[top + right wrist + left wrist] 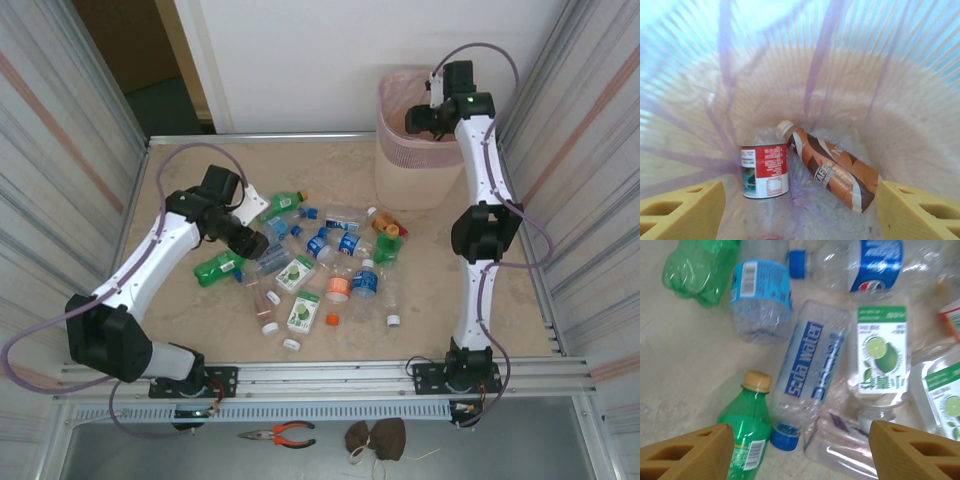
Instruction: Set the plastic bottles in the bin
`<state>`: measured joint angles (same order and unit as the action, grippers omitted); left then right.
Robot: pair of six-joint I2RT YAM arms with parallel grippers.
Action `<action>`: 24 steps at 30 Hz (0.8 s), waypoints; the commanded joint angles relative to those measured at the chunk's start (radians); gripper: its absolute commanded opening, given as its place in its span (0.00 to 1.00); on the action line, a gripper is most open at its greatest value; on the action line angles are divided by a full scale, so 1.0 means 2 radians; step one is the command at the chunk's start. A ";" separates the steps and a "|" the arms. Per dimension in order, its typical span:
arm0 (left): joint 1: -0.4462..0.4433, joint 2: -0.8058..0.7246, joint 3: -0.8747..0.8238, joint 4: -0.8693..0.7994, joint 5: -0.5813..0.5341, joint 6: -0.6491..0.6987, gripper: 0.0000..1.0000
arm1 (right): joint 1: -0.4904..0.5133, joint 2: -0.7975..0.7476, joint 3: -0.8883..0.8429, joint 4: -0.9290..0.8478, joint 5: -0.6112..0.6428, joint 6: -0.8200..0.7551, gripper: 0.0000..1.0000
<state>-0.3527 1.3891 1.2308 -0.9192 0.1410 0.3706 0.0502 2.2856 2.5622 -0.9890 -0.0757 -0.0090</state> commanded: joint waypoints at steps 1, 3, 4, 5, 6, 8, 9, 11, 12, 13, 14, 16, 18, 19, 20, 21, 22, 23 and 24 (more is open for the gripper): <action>0.005 0.009 -0.018 -0.016 -0.049 0.018 0.72 | 0.000 -0.047 0.013 -0.013 -0.003 0.002 0.78; 0.005 0.018 -0.025 -0.016 -0.050 0.016 0.72 | 0.002 -0.064 0.013 -0.018 -0.004 0.003 0.78; 0.005 0.023 -0.030 -0.017 -0.051 0.016 0.71 | 0.002 -0.074 0.013 -0.021 -0.005 0.003 0.78; 0.005 0.027 -0.035 -0.016 -0.054 0.016 0.71 | 0.003 -0.083 0.013 -0.025 -0.004 0.003 0.78; 0.005 0.032 -0.041 -0.017 -0.057 0.017 0.72 | 0.003 -0.090 0.012 -0.028 -0.005 0.003 0.78; 0.005 0.045 -0.048 -0.020 -0.072 0.019 0.73 | 0.005 -0.106 0.009 -0.034 -0.007 0.002 0.78; 0.007 0.050 -0.050 -0.024 -0.081 0.019 0.73 | 0.006 -0.115 0.006 -0.036 -0.008 0.002 0.78; 0.012 0.056 -0.053 -0.031 -0.085 0.020 0.73 | 0.009 -0.134 -0.006 -0.038 -0.009 0.001 0.78; 0.012 0.054 -0.059 -0.033 -0.085 0.024 0.74 | 0.011 -0.145 -0.014 -0.036 -0.008 0.000 0.78; 0.014 0.051 -0.065 -0.033 -0.087 0.029 0.74 | 0.013 -0.155 -0.023 -0.034 -0.009 0.000 0.78; 0.014 0.048 -0.072 -0.032 -0.088 0.032 0.75 | 0.014 -0.164 -0.032 -0.032 -0.009 0.001 0.78; 0.023 0.036 -0.086 -0.024 -0.087 0.033 0.76 | 0.017 -0.182 -0.051 -0.028 -0.010 0.001 0.78; 0.036 0.026 -0.093 -0.015 -0.080 0.031 0.77 | 0.021 -0.195 -0.063 -0.028 -0.009 0.000 0.78; 0.041 0.022 -0.095 -0.013 -0.078 0.031 0.77 | 0.022 -0.200 -0.068 -0.029 -0.010 0.000 0.78; 0.046 0.018 -0.097 -0.013 -0.076 0.037 0.77 | 0.023 -0.204 -0.074 -0.030 -0.010 0.000 0.78; 0.049 0.014 -0.100 -0.011 -0.076 0.045 0.77 | 0.025 -0.207 -0.078 -0.030 -0.010 0.000 0.78; 0.050 0.012 -0.103 -0.009 -0.077 0.055 0.77 | 0.026 -0.212 -0.083 -0.030 -0.009 0.000 0.78; 0.053 0.009 -0.107 -0.007 -0.077 0.065 0.77 | 0.028 -0.215 -0.088 -0.030 -0.009 -0.001 0.78; 0.056 0.008 -0.110 -0.005 -0.077 0.076 0.78 | 0.029 -0.218 -0.093 -0.029 -0.009 0.000 0.78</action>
<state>-0.2508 1.4445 1.0325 -0.9367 -0.0128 0.4484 0.0990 1.8870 2.4027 -1.0340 -0.0826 -0.0093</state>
